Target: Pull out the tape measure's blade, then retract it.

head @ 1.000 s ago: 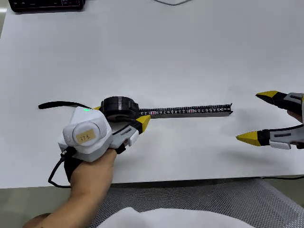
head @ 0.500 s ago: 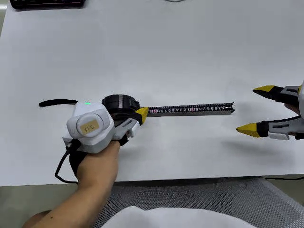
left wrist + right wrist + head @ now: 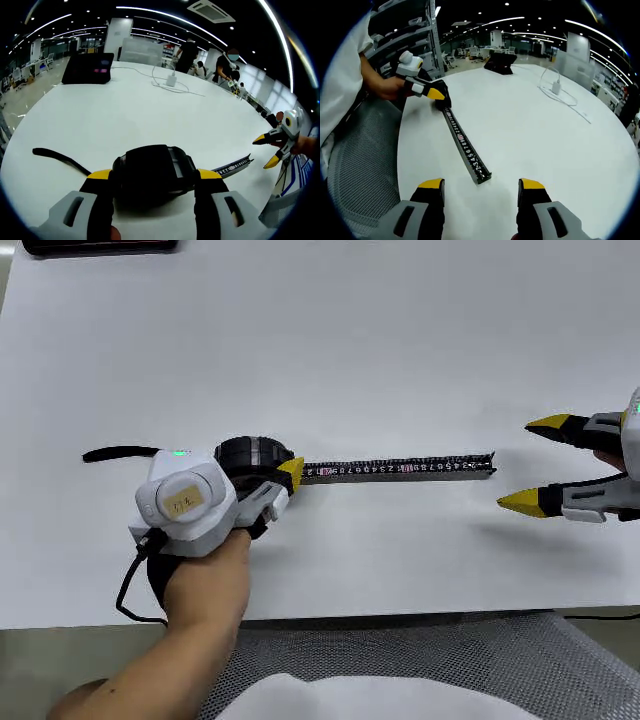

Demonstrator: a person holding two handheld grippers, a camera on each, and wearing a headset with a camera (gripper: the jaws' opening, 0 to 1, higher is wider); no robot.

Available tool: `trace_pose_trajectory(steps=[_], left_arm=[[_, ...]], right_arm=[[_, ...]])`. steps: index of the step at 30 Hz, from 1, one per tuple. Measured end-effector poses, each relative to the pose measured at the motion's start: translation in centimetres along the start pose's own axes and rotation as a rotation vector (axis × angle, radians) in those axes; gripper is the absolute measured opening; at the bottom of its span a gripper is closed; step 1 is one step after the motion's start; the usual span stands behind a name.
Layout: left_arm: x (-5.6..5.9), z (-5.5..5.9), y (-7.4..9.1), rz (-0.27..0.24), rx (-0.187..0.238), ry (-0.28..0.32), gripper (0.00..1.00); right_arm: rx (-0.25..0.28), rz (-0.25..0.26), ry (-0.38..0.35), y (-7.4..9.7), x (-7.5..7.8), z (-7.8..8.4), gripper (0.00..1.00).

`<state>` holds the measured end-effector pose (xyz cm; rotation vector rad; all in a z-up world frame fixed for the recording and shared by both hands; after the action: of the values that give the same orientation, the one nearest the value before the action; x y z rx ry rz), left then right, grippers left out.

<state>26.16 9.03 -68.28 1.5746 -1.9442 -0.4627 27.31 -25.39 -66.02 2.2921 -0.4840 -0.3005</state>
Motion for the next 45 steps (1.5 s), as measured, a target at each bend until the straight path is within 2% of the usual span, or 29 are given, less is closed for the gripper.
trace_pose_trajectory(steps=[9, 14, 33, 45], left_arm=[[0.0, 0.0, 0.0, 0.005, -0.005, 0.004, 0.61], [-0.1, 0.0, -0.1, 0.007, -0.005, 0.008, 0.61], [-0.4, -0.1, -0.5, 0.013, -0.006, 0.014, 0.61], [-0.5, 0.0, -0.5, 0.016, -0.006, 0.02, 0.61]], right_arm=[[-0.043, -0.038, 0.058, -0.7, 0.5, -0.2, 0.45], [-0.094, -0.065, 0.118, -1.5, 0.5, -0.1, 0.42], [-0.208, -0.147, 0.267, -3.8, 1.3, -0.4, 0.28], [-0.235, -0.185, 0.301, -4.3, 1.5, -0.4, 0.2]])
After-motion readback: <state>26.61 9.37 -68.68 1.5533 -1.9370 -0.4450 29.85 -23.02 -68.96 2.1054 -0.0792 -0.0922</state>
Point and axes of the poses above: the centre of the closed fingertips' face, and the gripper's own axes: y roughly backward along the fingers, x roughly to its right, z roughly out of its underside, the point moved 7 cm from there along y, roughly backward along the fingers
